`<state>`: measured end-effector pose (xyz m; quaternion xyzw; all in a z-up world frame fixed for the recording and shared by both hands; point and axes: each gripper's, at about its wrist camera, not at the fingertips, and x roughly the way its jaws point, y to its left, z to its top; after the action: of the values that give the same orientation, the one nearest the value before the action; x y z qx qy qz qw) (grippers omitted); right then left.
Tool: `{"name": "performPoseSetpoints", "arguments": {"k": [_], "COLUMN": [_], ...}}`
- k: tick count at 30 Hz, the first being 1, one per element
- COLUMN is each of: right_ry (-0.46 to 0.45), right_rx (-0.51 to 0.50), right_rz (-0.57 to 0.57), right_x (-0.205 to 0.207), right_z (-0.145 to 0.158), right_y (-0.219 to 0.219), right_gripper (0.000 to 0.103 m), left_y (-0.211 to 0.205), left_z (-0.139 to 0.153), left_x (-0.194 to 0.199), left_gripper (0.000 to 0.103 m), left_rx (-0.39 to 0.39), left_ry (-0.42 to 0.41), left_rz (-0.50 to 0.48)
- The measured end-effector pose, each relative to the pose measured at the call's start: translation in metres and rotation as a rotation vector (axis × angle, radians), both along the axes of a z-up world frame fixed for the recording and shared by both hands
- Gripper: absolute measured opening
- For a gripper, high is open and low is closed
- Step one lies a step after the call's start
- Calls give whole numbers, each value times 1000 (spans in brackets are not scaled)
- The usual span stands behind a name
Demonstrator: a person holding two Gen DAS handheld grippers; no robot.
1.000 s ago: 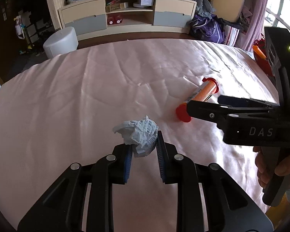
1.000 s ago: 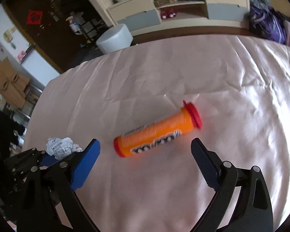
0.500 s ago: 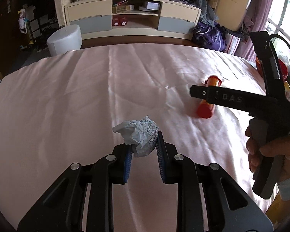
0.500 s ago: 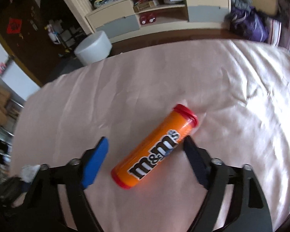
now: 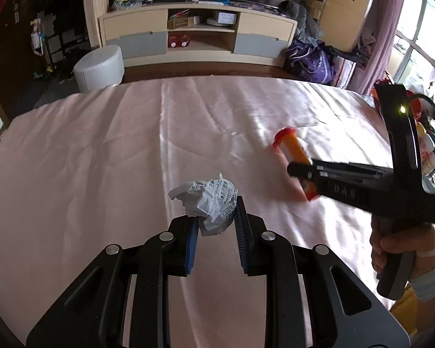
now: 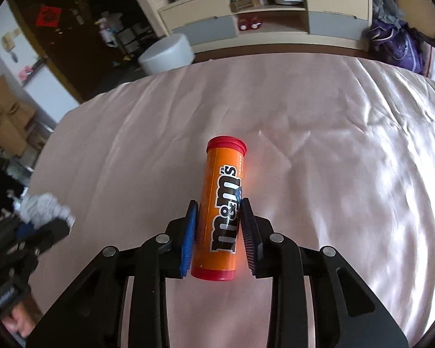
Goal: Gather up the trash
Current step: 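Grasp the crumpled paper with the left tool while the right tool grasps the orange m&m's tube, then lower the crumpled paper and m&m's tube into the black bin and open both tools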
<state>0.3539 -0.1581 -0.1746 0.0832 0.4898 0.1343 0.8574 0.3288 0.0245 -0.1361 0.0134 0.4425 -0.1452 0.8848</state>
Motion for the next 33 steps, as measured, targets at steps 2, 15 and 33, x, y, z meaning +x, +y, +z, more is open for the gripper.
{"name": "performPoseSetpoints", "arguments": {"k": [2, 15, 33], "right_ry": [-20, -98, 20], "right_rx": [2, -3, 22], "right_rz": [6, 30, 25], "right_x": [-16, -165, -326], "right_z": [11, 67, 8], "right_y": [-6, -58, -72], "right_gripper": [30, 30, 30], "left_y": [-7, -57, -64], "left_z": [8, 31, -46], "left_x": [-11, -135, -312], "left_gripper": [22, 22, 22], "left_rx": [3, -34, -23], "left_ry": [-17, -31, 104], "left_rz": [-10, -59, -88]}}
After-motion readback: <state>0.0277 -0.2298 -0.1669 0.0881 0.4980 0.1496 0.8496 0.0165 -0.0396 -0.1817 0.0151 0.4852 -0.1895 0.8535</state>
